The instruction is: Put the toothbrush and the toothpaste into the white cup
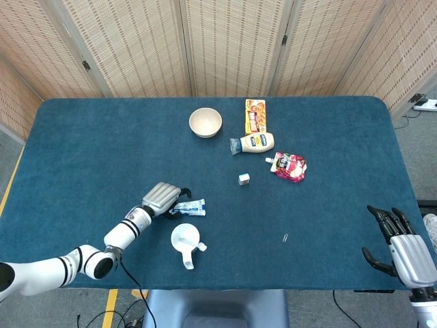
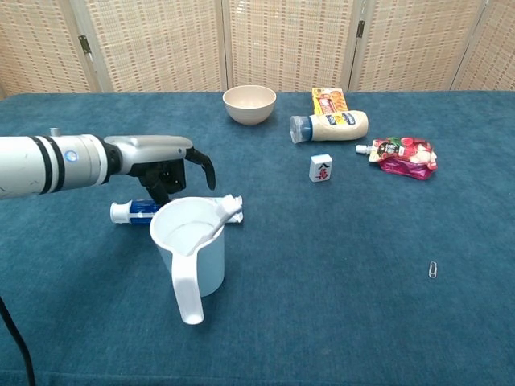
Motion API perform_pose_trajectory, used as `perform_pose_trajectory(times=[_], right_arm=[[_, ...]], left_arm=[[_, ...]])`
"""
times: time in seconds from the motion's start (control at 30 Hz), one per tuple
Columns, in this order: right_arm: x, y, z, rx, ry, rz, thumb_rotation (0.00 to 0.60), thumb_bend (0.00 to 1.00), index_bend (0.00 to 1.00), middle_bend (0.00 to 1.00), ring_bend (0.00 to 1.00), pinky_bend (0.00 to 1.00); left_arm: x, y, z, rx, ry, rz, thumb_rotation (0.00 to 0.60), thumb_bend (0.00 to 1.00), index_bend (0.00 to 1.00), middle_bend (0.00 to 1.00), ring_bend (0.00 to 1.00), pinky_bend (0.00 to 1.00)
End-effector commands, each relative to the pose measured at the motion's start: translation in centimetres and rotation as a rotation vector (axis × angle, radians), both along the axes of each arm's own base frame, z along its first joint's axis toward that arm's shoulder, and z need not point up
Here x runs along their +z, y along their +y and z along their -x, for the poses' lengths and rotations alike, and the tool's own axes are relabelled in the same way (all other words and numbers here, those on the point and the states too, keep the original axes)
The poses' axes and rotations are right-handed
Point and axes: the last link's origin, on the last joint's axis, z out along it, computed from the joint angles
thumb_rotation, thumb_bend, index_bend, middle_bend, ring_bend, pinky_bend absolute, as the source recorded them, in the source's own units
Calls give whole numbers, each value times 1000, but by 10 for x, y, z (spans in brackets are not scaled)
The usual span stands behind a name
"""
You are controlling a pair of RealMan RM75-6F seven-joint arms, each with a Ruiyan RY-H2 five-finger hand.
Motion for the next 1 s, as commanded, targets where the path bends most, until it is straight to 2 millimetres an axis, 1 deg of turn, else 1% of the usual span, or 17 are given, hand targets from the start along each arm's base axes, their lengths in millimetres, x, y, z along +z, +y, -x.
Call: perform_pose_trajectory(times=[0.03, 0.23, 0.57, 0.7, 0.87, 1.0], right_arm=[[0, 0, 0, -1, 0, 0, 600, 246, 56, 147, 151, 77], [-1, -1, 1, 1, -3, -4, 600, 248, 56, 148, 152, 77], [0, 0, 3, -6, -5, 0, 600, 249, 56, 148, 153, 77], [0, 1, 4, -7, -4, 0, 600, 248, 56, 148, 153, 77], [0, 1, 5, -10, -4, 1, 600, 249, 55, 148, 153, 77], [0, 1, 5, -8, -6, 0, 600, 249, 56, 148, 153, 77]], left_arm=[[0, 1, -2, 14, 12, 8, 600, 379, 312, 943, 877, 975], [-4, -4, -4, 25, 47, 56, 600, 379, 317, 943, 877, 975], [-14, -14, -12, 8, 37, 82, 600, 379, 388, 944, 877, 975], [-17, -11, -13, -4, 45, 54, 600, 379, 409, 943, 877, 975], [-18, -8, -8, 11, 51, 36, 600, 379, 439, 944, 877, 975], [-19, -7, -6, 30, 35, 24, 600, 379, 486, 947, 878, 975]])
